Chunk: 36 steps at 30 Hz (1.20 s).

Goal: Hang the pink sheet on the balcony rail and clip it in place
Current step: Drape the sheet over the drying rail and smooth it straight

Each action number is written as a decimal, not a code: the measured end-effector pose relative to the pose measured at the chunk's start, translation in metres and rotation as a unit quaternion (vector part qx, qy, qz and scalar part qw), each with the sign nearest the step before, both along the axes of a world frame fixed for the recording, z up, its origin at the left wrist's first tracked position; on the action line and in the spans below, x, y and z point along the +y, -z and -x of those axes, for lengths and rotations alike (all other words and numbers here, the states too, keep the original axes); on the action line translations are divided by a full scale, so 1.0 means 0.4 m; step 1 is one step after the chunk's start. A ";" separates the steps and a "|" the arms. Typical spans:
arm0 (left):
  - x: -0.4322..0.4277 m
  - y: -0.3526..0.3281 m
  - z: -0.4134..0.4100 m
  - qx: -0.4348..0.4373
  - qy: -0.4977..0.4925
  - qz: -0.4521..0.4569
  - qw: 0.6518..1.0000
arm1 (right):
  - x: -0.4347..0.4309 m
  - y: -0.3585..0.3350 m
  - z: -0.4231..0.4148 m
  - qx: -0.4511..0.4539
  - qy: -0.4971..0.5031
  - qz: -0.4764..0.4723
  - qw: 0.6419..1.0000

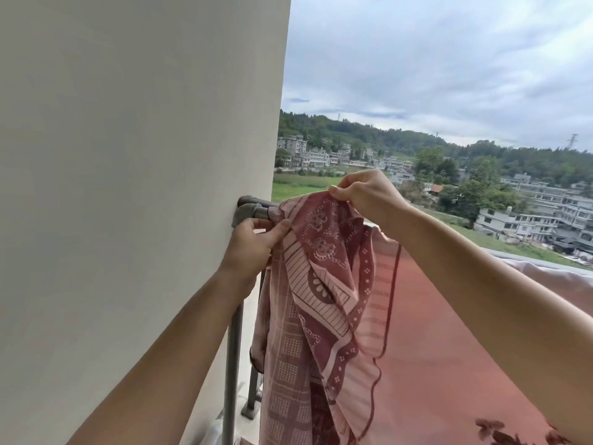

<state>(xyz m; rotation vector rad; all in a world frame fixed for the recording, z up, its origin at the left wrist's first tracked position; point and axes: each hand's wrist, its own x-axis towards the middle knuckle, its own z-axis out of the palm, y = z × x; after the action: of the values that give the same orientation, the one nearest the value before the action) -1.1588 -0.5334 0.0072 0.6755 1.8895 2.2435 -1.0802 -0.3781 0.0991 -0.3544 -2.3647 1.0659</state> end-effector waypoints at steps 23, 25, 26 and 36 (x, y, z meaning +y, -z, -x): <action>-0.154 0.031 0.036 -0.016 -0.061 0.000 0.998 | 0.044 0.057 -0.150 -0.009 0.017 -0.324 0.946; -0.156 0.020 0.040 -0.016 -0.141 -0.034 0.989 | 0.088 0.036 -0.160 0.036 0.074 -0.314 0.946; -0.161 0.015 0.047 -0.027 -0.200 -0.053 0.978 | 0.114 0.021 -0.165 0.072 0.113 -0.304 0.943; -0.154 0.218 -0.036 -0.045 -0.381 0.228 0.895 | 0.172 0.078 -0.272 0.015 0.058 -0.288 0.956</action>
<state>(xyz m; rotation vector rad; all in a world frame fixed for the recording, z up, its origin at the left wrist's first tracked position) -1.1444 -0.5951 -0.0800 -0.3008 2.8182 1.9372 -0.9714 -0.3092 0.0679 -0.2496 -2.4574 0.2919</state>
